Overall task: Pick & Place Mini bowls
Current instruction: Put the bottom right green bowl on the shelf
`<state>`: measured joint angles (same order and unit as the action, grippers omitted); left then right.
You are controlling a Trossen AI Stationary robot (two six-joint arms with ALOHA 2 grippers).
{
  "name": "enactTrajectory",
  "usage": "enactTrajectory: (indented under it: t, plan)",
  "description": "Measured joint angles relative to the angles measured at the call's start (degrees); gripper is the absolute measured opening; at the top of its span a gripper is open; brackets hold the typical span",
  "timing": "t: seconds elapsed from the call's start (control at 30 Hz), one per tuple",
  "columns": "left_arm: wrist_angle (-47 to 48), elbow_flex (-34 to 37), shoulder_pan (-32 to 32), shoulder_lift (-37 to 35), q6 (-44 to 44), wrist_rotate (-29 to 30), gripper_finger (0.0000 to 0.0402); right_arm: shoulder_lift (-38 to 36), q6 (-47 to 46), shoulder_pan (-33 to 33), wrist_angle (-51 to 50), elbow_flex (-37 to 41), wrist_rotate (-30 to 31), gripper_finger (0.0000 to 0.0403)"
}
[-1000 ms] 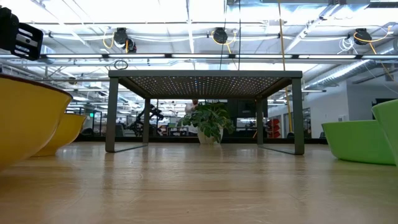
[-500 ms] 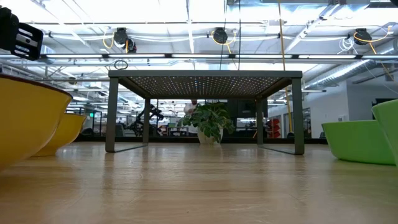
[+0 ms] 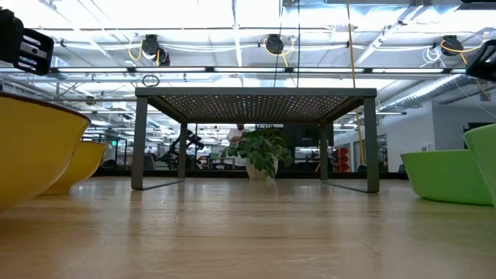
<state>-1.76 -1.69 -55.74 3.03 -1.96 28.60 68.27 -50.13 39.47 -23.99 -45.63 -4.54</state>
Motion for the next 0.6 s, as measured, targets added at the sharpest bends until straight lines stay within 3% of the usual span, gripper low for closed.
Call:
enactTrajectory:
  t: [0.6]
  plan:
    - [0.0, 0.0, 0.0, 0.0, 0.0, 0.0, 0.0152, 0.0, 12.9, -5.7, 4.2, 0.0, 0.0, 0.0000]
